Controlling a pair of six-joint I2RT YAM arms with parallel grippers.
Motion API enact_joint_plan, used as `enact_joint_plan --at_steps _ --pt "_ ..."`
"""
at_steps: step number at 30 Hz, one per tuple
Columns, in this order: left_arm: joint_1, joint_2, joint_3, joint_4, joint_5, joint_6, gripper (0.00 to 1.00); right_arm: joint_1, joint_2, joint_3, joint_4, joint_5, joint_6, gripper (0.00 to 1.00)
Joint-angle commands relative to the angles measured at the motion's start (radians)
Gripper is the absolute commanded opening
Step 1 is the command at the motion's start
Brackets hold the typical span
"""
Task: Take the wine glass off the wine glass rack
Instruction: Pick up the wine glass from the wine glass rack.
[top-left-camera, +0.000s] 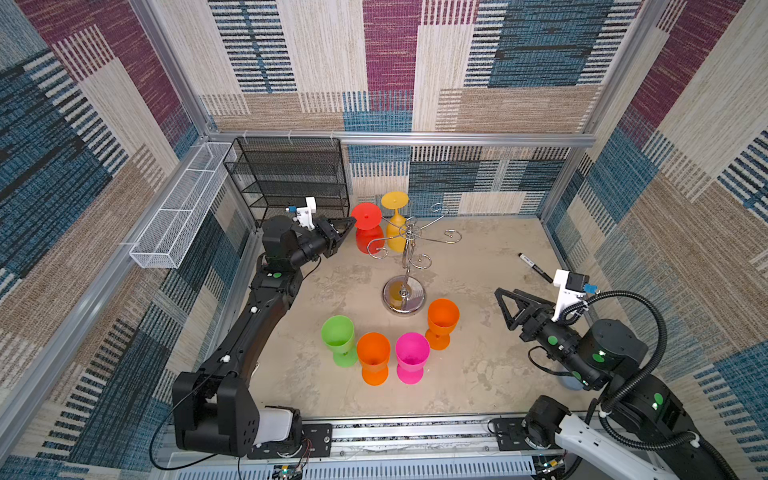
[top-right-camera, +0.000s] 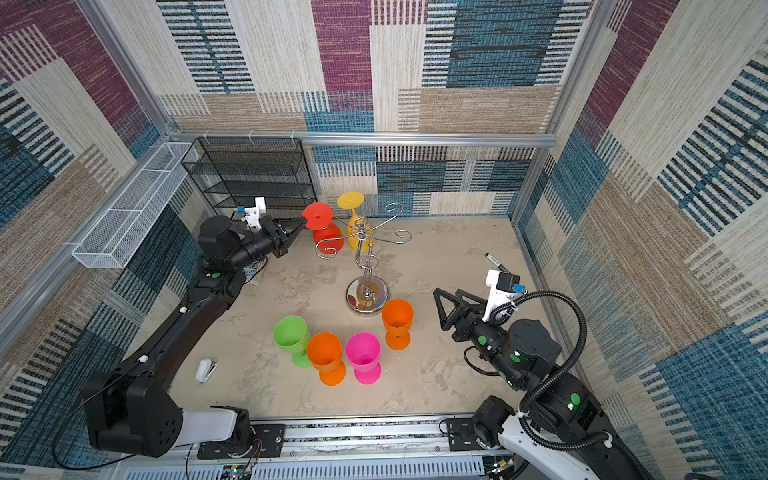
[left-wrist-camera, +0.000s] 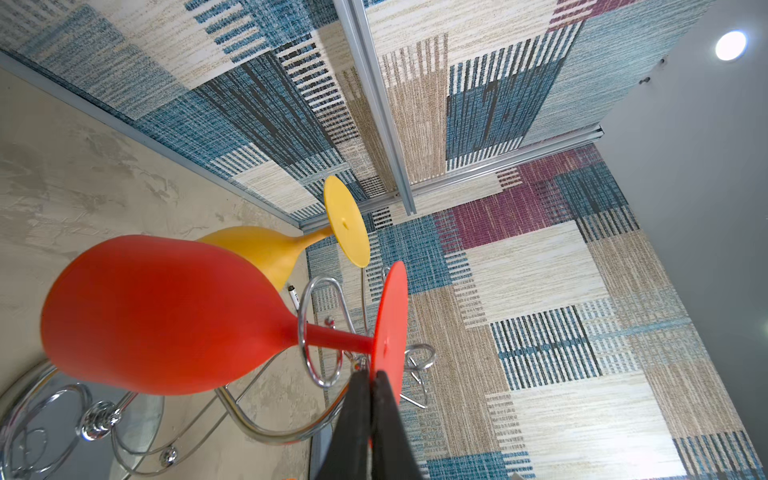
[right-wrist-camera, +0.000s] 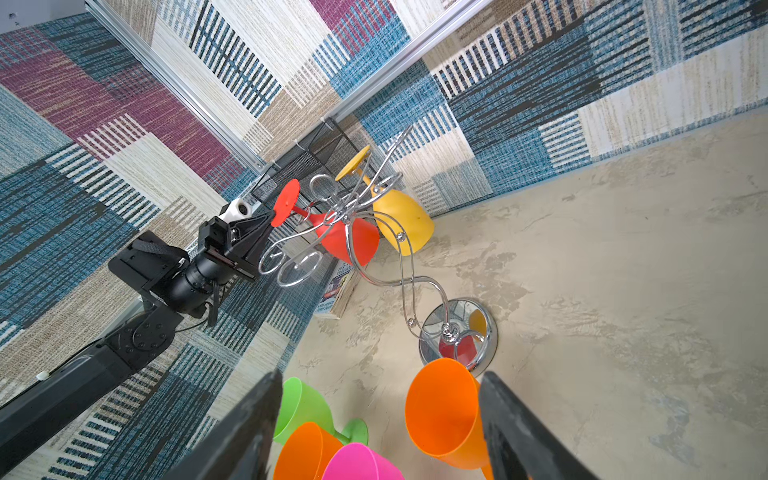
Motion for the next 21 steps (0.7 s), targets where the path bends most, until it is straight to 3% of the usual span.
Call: enact_joint_plan --at_steps 1,21 --pt "0.0 0.022 0.022 0.008 -0.004 0.05 0.0 0.001 0.0 0.001 0.023 0.008 0.0 0.76" --pt "-0.03 0.08 0.064 0.067 0.053 0.03 0.0 0.0 0.009 -0.008 0.034 0.006 -0.005 0.76"
